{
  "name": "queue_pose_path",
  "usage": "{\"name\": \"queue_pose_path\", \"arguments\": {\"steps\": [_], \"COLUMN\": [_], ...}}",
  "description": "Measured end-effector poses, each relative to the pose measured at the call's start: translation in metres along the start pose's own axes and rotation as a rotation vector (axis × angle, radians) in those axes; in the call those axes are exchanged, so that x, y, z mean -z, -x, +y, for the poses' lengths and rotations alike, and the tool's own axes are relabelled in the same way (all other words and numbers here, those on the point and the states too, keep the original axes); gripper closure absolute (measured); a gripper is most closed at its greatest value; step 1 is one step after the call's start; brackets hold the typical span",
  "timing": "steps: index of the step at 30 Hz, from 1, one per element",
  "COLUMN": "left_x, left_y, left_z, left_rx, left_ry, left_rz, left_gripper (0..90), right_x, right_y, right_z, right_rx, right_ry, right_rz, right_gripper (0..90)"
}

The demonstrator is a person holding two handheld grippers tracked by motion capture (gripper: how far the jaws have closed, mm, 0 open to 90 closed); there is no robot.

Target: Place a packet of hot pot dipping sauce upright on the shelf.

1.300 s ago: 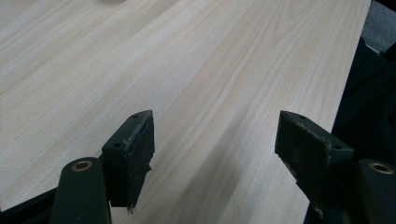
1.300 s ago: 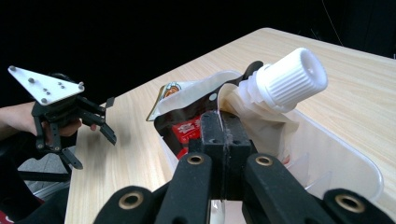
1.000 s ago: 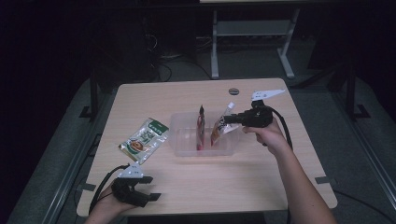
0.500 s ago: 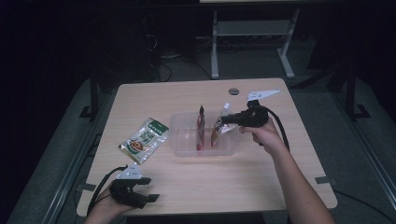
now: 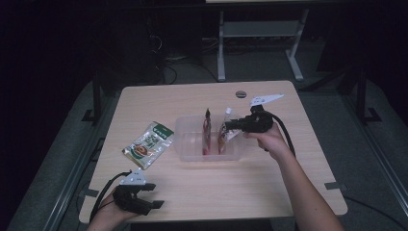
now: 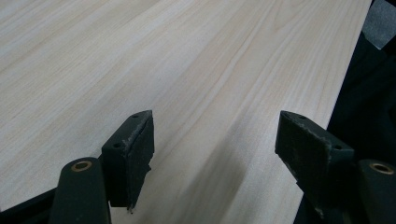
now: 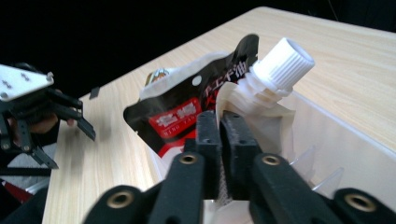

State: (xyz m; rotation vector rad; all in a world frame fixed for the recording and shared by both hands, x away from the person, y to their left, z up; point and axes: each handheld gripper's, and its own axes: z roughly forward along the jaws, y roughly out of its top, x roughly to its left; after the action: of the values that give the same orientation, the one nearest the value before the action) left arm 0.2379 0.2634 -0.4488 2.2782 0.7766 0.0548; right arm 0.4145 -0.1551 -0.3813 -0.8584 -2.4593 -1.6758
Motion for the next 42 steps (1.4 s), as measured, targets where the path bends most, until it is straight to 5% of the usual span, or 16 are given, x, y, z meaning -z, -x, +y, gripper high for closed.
{"name": "queue_pose_path", "arguments": {"steps": [16,34,42], "left_x": [-0.009,-0.037,-0.038], "left_y": [-0.004,-0.009,-0.009], "left_z": [0.013,0.047,0.048], "left_rx": [-0.042,-0.154,-0.148], "left_ry": [-0.005,-0.025,-0.023], "left_rz": [-0.03,-0.109,-0.113], "left_gripper": [28.0,27.9,27.9], "right_x": [0.021,0.061,0.07], "right_y": [-0.012,-0.047,-0.067], "right_z": [-0.004,-0.055,-0.077], "right_rx": [-0.001,0.013,0.021], "right_ry": [0.002,-0.078,-0.104], "right_rz": [-0.088,-0.147,-0.153], "right_gripper": [35.2,28.0,28.0]}}
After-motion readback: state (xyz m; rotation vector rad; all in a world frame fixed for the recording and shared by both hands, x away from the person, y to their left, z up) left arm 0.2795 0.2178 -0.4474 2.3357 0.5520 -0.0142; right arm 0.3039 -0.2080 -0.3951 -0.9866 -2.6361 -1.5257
